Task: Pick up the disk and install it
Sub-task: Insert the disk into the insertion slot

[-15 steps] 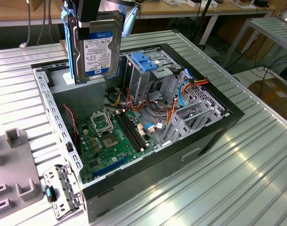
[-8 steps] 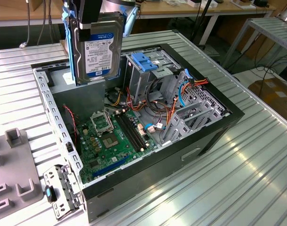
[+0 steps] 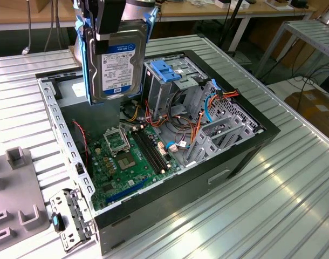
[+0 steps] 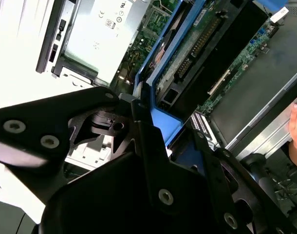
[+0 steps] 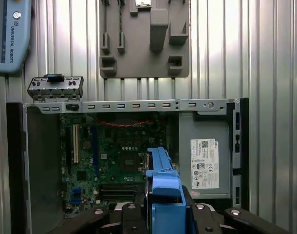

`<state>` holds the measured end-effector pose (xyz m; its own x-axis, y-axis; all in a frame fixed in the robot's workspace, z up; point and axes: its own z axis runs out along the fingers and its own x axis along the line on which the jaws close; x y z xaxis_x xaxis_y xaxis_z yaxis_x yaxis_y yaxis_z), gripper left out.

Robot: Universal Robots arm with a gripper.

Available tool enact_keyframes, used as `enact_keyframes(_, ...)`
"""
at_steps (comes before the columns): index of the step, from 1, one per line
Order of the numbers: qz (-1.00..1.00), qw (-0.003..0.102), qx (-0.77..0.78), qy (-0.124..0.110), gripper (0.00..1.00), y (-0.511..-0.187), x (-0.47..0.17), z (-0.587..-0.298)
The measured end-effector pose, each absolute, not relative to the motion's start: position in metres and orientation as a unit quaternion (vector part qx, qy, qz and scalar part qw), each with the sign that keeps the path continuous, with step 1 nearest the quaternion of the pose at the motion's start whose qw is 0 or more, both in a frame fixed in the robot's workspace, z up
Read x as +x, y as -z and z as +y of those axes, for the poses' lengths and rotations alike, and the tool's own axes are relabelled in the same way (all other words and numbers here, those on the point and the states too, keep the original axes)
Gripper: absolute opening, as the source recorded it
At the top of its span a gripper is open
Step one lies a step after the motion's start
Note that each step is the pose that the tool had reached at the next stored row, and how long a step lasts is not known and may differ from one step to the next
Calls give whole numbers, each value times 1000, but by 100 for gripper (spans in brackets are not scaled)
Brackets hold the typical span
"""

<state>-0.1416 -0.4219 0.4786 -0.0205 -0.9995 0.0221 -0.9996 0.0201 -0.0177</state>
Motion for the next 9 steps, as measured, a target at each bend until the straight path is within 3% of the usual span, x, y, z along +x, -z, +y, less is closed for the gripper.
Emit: enact_keyframes(9, -714, 2, 700, -14, 37, -478, -139, -433)
